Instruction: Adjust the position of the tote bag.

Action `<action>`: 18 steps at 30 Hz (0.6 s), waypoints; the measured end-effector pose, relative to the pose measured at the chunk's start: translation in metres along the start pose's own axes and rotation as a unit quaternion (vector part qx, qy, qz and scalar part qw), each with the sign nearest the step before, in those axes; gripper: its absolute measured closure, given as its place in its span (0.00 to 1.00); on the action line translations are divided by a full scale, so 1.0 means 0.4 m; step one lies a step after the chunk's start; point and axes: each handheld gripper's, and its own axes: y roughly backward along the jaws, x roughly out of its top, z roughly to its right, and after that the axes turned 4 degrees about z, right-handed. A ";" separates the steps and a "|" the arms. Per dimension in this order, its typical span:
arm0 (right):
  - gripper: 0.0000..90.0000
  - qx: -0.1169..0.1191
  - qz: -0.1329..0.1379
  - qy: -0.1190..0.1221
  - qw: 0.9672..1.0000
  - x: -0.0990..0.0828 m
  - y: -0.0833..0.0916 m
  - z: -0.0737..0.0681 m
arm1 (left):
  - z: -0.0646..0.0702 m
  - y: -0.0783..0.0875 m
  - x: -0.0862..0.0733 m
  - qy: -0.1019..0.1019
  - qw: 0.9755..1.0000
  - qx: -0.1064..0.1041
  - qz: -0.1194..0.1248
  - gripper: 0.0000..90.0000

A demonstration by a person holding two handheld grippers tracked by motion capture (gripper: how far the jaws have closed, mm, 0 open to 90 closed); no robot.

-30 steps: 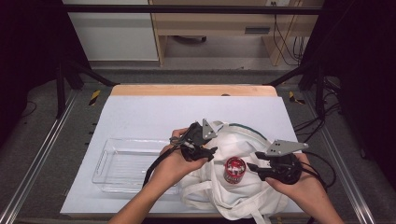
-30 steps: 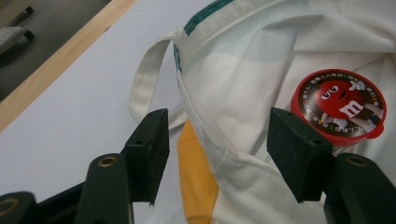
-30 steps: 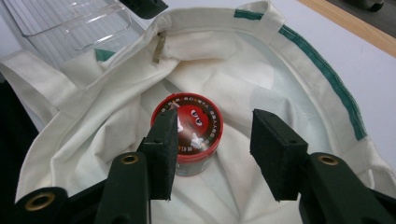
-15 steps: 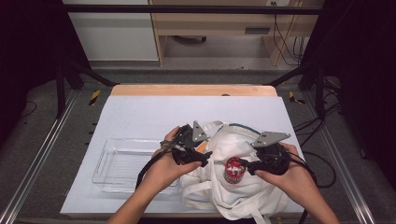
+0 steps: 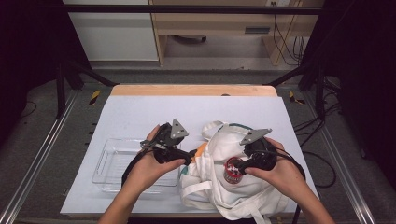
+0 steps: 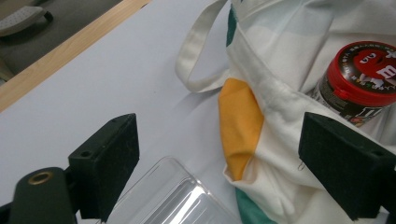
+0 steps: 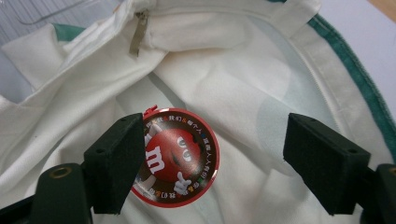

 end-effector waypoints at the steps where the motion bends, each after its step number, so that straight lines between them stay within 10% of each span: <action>1: 0.22 0.000 -0.005 -0.002 1.000 0.000 -0.004 0.000 | -0.006 0.004 -0.004 0.002 1.000 0.001 0.001 0.14; 18: 0.16 0.041 -0.040 0.018 0.998 -0.007 -0.042 -0.008 | -0.078 0.065 -0.082 0.032 0.999 0.025 0.013 0.12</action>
